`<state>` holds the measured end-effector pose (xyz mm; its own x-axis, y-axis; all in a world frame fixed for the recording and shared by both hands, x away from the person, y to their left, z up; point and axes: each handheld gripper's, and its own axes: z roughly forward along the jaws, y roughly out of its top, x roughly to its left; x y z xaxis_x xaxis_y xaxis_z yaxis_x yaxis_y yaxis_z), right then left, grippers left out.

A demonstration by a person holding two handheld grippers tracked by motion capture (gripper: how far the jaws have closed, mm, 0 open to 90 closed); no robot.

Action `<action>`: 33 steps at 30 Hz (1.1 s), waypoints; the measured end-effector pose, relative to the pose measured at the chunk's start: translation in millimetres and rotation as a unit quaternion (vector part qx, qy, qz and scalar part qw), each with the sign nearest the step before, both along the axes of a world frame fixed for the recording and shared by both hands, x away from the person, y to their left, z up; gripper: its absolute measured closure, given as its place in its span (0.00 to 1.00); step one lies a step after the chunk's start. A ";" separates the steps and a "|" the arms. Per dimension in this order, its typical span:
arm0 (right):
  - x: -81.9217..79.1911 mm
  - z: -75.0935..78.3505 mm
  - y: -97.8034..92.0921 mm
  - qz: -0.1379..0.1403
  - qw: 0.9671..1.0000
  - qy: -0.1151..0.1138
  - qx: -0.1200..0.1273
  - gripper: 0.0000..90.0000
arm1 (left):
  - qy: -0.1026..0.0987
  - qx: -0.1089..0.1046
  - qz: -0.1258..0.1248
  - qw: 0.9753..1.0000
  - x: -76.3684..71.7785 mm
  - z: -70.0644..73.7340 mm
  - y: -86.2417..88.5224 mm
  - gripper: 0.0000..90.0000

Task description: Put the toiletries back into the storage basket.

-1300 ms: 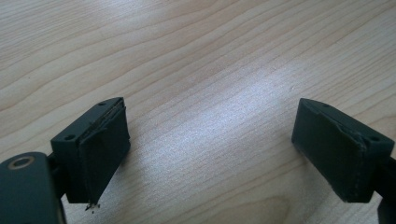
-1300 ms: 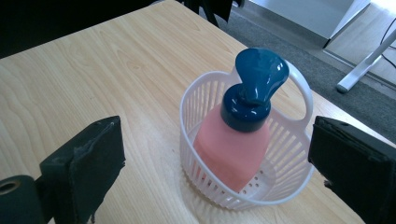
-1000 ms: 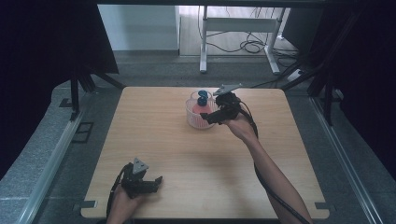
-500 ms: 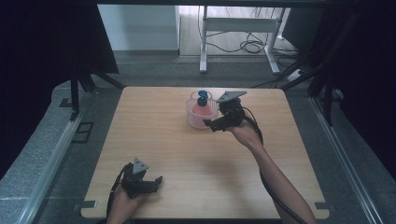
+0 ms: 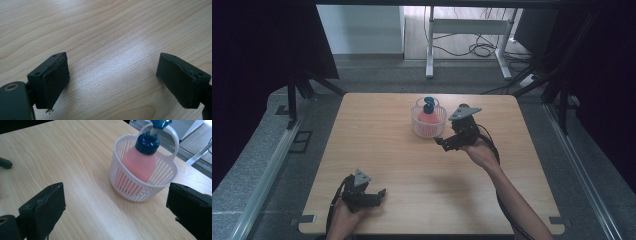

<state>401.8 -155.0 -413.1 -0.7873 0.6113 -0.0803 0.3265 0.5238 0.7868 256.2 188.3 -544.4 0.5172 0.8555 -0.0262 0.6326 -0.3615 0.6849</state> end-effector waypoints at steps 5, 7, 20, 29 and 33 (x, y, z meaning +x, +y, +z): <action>-7.3 -4.8 -8.2 -0.001 1.000 0.003 -0.003 0.00 | 0.001 0.001 0.000 1.000 0.0 0.1 0.0 0.12; -10.2 -6.4 -11.4 -0.003 1.000 0.005 -0.003 0.00 | 0.001 0.001 0.001 1.000 -0.1 0.2 -0.1 0.12; -28.3 -20.8 -31.2 -0.010 1.000 0.008 -0.009 0.00 | 0.000 0.000 0.002 1.000 -0.1 0.0 -0.4 0.12; -39.8 -33.0 -42.7 -0.015 1.000 0.014 -0.009 0.00 | 0.001 -0.001 0.004 1.000 -0.4 0.0 -0.7 0.12; -46.1 -41.1 -48.1 -0.018 1.000 0.020 -0.005 0.00 | 0.001 -0.001 0.004 1.000 -0.4 0.0 -0.6 0.12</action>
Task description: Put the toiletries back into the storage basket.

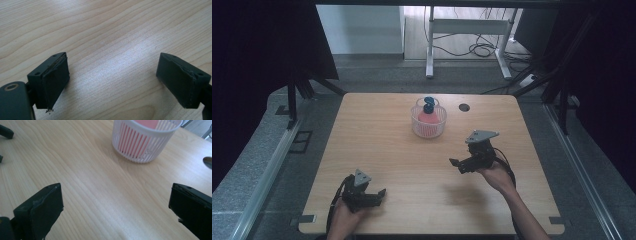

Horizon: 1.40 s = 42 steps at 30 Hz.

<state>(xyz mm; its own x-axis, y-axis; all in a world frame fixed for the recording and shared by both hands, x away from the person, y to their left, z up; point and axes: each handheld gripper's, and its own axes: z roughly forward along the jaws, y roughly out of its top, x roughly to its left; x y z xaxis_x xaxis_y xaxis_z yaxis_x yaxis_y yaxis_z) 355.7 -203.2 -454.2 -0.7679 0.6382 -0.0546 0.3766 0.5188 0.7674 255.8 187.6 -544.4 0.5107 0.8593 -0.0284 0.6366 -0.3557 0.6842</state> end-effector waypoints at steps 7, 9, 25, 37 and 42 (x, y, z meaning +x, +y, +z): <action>-9.7 -16.9 -9.3 -0.006 1.000 0.008 0.002 0.00 | 0.000 0.000 0.000 1.000 0.0 0.0 0.0 0.12; -12.8 -21.9 -11.9 -0.006 1.000 0.011 0.002 0.00 | 0.000 0.000 0.000 1.000 0.0 0.0 0.0 0.12; -38.8 -63.2 -30.2 -0.014 0.999 0.021 -0.028 0.00 | 0.000 0.000 0.001 1.000 -0.1 0.0 -0.2 0.12; -48.8 -88.9 -33.7 -0.012 0.999 0.037 -0.029 0.00 | -0.001 -0.002 0.003 1.000 -0.2 -0.2 -0.5 0.12; -49.4 -89.5 -34.0 -0.012 0.999 0.044 -0.025 0.00 | 0.000 0.000 0.001 1.000 -0.2 0.0 -0.3 0.12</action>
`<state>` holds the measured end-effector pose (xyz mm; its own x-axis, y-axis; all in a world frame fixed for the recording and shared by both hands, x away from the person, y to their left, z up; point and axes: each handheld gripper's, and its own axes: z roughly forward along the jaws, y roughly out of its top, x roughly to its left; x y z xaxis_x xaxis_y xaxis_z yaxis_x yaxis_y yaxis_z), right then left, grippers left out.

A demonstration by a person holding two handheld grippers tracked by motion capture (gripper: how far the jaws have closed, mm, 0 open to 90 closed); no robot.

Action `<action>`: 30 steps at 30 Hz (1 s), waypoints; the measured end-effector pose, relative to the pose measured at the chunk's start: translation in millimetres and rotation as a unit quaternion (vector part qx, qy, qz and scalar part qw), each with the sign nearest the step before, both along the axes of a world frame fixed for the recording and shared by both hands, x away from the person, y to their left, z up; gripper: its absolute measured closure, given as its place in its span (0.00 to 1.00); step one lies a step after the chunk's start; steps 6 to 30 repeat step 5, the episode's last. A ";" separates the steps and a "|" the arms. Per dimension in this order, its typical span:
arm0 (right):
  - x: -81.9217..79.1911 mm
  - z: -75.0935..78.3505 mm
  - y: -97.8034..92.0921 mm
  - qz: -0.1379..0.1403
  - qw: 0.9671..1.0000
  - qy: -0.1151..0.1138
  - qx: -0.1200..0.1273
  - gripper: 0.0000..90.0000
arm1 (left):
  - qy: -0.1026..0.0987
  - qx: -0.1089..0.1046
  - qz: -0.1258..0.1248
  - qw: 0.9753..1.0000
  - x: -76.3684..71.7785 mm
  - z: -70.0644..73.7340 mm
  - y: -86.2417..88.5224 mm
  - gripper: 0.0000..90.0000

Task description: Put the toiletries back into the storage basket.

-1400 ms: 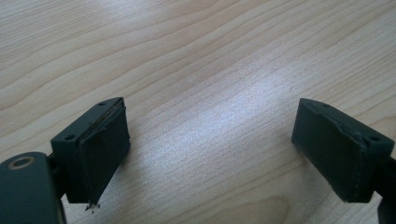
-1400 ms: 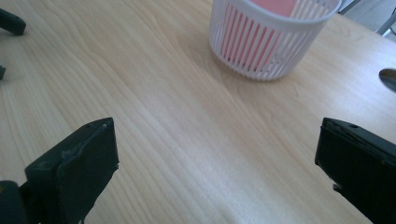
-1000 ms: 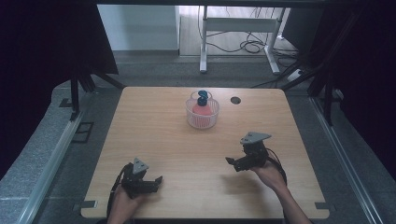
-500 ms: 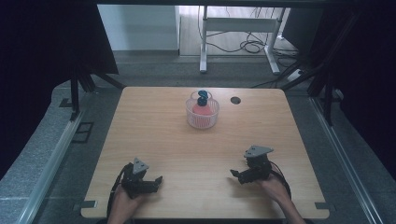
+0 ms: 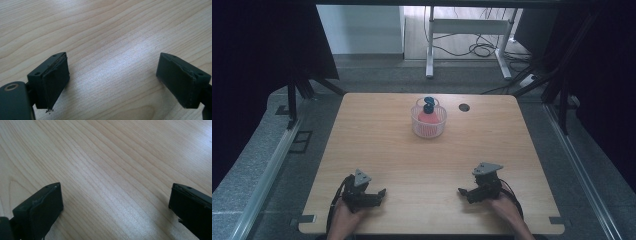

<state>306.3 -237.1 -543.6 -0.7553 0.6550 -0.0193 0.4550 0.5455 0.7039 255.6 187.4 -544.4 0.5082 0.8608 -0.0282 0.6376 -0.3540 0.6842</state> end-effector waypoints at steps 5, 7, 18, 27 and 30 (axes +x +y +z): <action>0.4 -0.4 -0.7 -0.001 1.000 0.009 0.003 0.00 | 0.000 0.000 0.000 1.000 -0.1 -0.1 0.0 0.12; 0.4 -0.4 -0.7 -0.001 1.000 0.009 0.003 0.00 | 0.000 0.000 0.000 1.000 -0.1 -0.1 0.0 0.12; 0.4 -0.4 -0.7 -0.001 1.000 0.009 0.003 0.00 | 0.000 0.000 0.000 1.000 -0.1 -0.1 0.0 0.12; 0.4 -0.4 -0.7 -0.001 1.000 0.009 0.003 0.00 | 0.000 0.000 0.000 1.000 -0.1 -0.1 0.0 0.12; 0.4 -0.4 -0.7 -0.001 1.000 0.009 0.003 0.00 | 0.000 0.000 0.000 1.000 -0.1 -0.1 0.0 0.12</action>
